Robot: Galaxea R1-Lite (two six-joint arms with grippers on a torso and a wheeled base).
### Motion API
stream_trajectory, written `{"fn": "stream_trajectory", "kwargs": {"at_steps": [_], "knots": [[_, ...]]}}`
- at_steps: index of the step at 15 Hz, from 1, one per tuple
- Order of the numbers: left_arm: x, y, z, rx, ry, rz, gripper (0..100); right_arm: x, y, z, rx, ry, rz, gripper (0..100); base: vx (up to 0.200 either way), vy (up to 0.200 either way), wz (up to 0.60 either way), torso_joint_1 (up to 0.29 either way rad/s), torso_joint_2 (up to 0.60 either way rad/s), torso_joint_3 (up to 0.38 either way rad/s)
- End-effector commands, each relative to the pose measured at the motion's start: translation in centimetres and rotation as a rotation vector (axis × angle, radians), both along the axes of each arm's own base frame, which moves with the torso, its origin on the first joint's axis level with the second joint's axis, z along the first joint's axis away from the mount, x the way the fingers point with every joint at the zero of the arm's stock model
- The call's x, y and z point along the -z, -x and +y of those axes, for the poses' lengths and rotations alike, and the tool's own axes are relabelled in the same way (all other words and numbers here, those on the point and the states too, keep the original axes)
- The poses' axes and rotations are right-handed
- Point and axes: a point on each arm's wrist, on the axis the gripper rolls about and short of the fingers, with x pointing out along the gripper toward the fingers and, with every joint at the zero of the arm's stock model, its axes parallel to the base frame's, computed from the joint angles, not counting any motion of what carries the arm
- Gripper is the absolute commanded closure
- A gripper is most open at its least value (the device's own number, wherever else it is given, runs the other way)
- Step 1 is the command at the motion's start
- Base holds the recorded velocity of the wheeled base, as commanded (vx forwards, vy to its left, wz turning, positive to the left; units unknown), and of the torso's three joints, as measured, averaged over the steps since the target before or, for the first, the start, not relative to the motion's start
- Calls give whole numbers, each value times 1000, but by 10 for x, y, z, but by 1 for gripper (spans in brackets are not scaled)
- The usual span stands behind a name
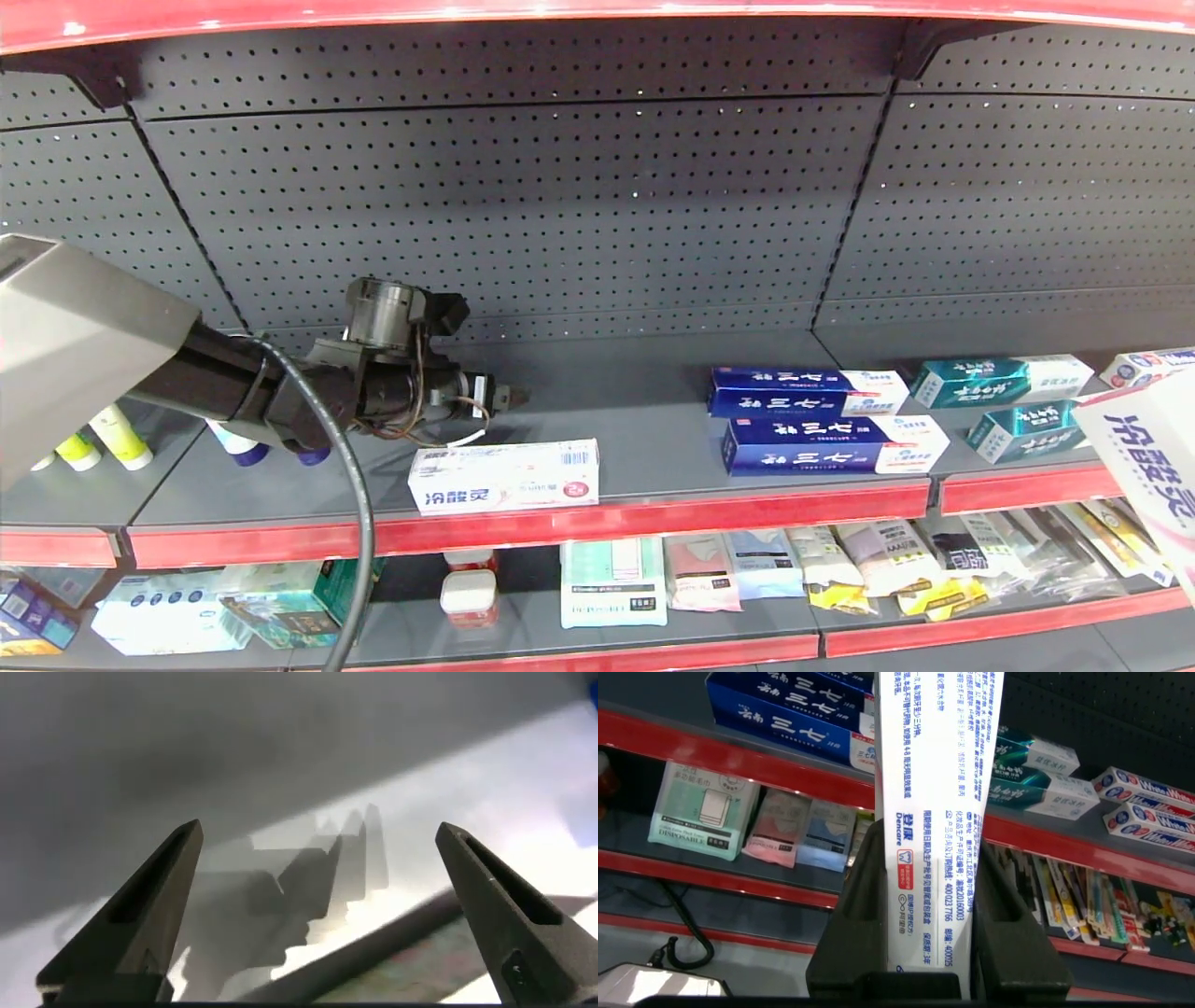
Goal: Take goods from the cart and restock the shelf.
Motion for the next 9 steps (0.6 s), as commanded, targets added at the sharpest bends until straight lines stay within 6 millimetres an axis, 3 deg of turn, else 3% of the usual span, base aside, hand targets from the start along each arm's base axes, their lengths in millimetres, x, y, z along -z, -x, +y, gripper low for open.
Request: {"fn": "stream_trajectory", "kwargs": {"at_steps": [1, 5, 9], "knots": [[-21, 11, 6, -11, 18, -44, 0, 0, -1, 0, -1, 0, 3, 100, 0, 0, 0, 0, 0, 0], [-41, 41, 17, -40, 20, -76, 0, 0, -1, 0, -1, 0, 2, 100, 0, 0, 0, 0, 0, 0], [-62, 86, 41, -87, 55, -106, 0, 3, -2, 0, -1, -4, 19, 100, 0, 0, 0, 0, 0, 0]]}}
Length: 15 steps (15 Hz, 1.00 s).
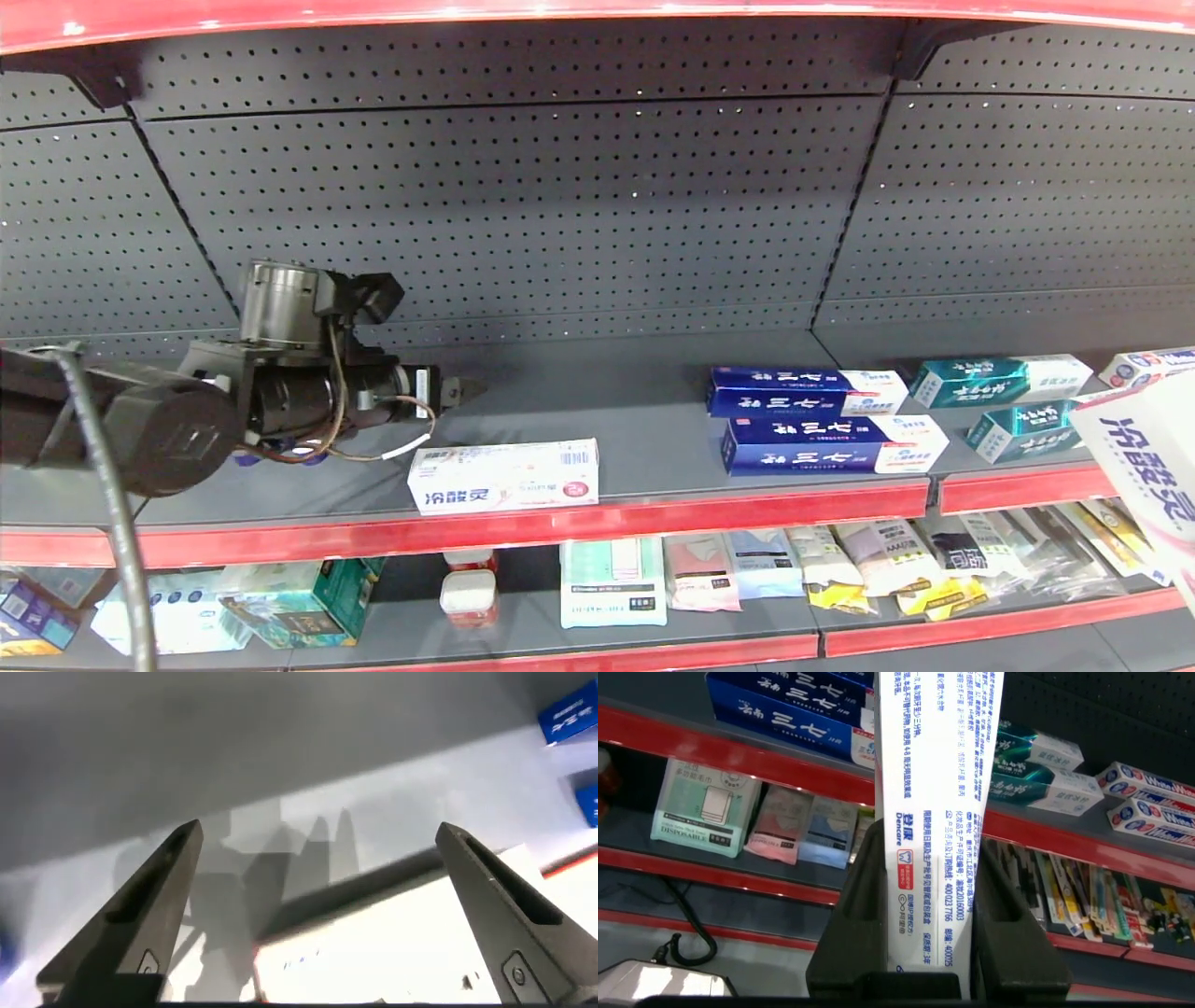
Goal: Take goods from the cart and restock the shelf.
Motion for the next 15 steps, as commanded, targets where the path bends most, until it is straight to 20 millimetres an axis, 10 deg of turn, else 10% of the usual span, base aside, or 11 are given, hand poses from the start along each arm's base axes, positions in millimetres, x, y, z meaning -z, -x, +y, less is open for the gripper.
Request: {"fn": "stream_trajectory", "kwargs": {"at_steps": [1, 15], "knots": [[-25, 34, 13, -10, 22, -68, 0, 1, -1, 0, -13, -4, 10, 100, 0, 0, 0, 0, 0, 0], [-62, 226, 68, 73, -138, -285, 0, 1, -10, 2, -78, 36, 62, 100, 0, 0, 0, 0, 0, 0]]}}
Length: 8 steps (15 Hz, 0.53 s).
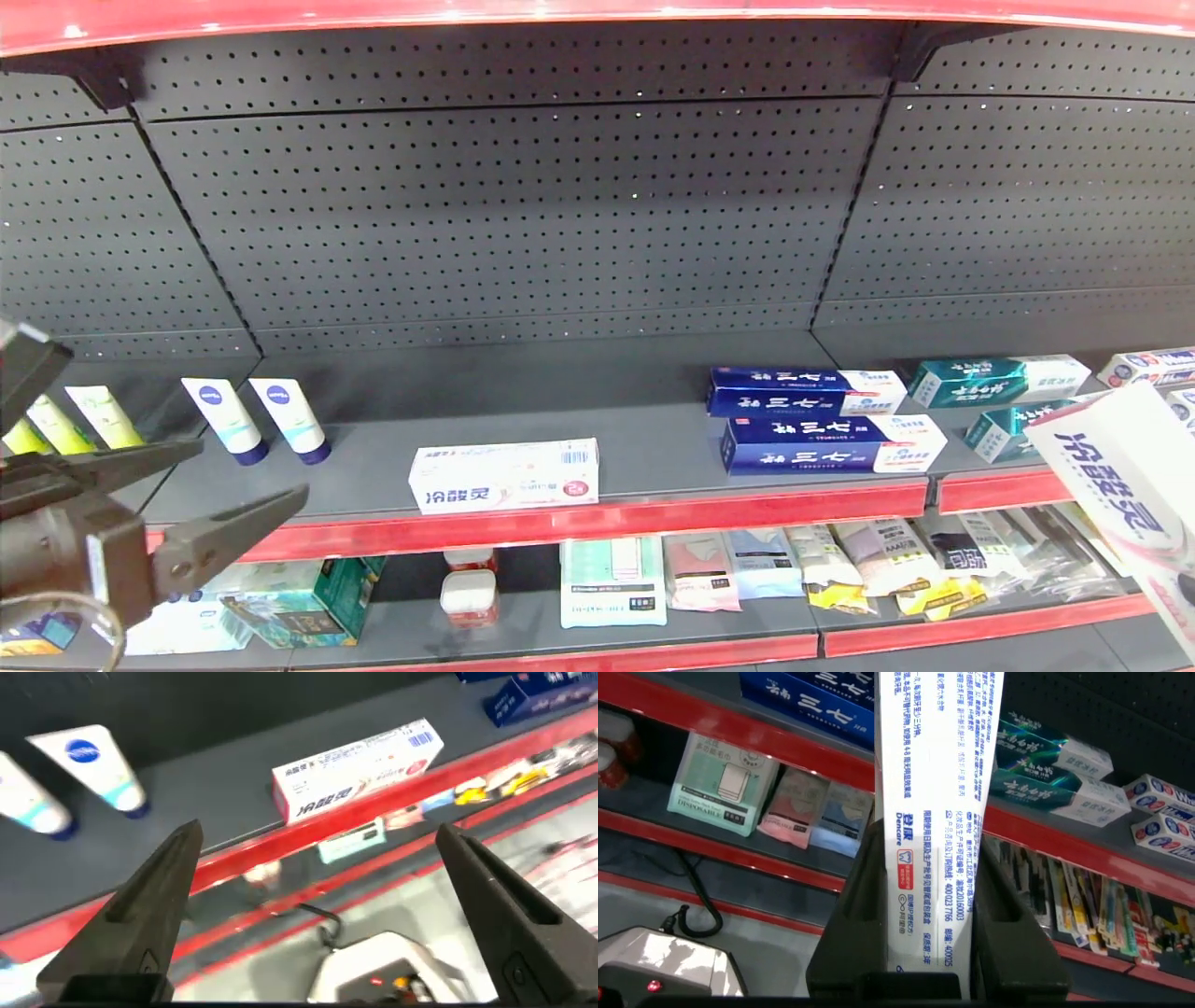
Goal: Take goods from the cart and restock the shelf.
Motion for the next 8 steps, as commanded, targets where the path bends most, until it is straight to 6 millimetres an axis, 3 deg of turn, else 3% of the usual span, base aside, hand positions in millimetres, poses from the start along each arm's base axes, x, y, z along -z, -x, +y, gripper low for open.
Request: {"fn": "stream_trajectory", "kwargs": {"at_steps": [1, 8], "knots": [[1, 44, 13, 25, -71, -139, 0, -2, -5, 0, -7, 7, 16, 100, 0, 0, 0, 0, 0, 0], [21, 106, 32, -37, -82, -189, 0, -15, -18, 1, -48, 34, 21, 100, 0, 0, 0, 0, 0, 0]]}}
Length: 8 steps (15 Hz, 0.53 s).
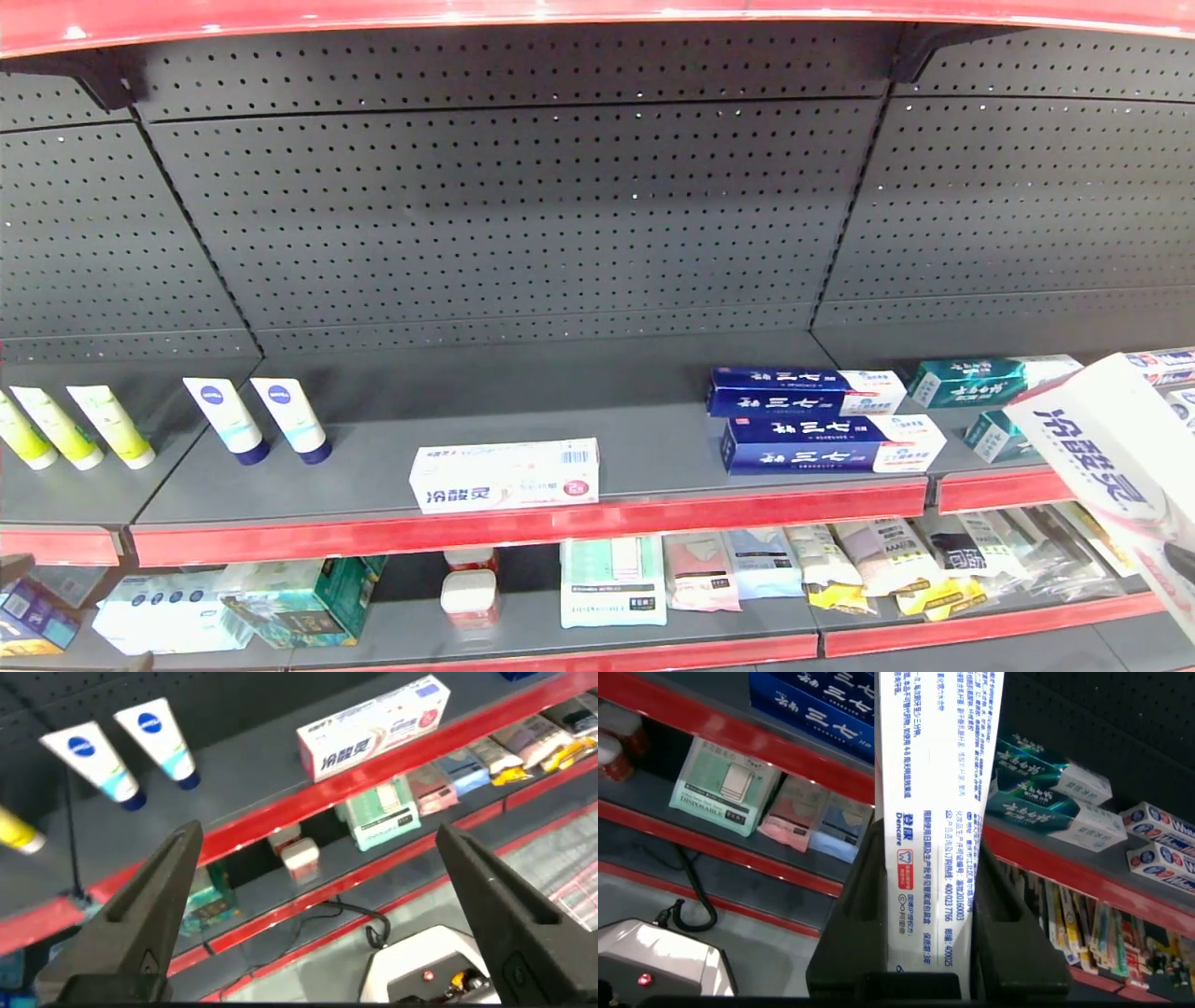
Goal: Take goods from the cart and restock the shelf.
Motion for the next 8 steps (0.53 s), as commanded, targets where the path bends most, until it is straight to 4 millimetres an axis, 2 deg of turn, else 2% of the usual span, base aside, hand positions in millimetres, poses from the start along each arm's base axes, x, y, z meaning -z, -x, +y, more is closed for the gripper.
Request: {"fn": "stream_trajectory", "kwargs": {"at_steps": [1, 4, 8], "knots": [[5, 21, 7, -26, 15, -81, 0, 0, -4, 0, 0, -1, 18, 100, 0, 0, 0, 0, 0, 0], [12, 29, 9, -37, 13, -91, 0, 1, -5, 0, -4, 1, 24, 100, 0, 0, 0, 0, 0, 0], [12, 29, 9, -36, 8, -93, 0, 0, -4, 0, -5, 1, 19, 100, 0, 0, 0, 0, 0, 0]]}}
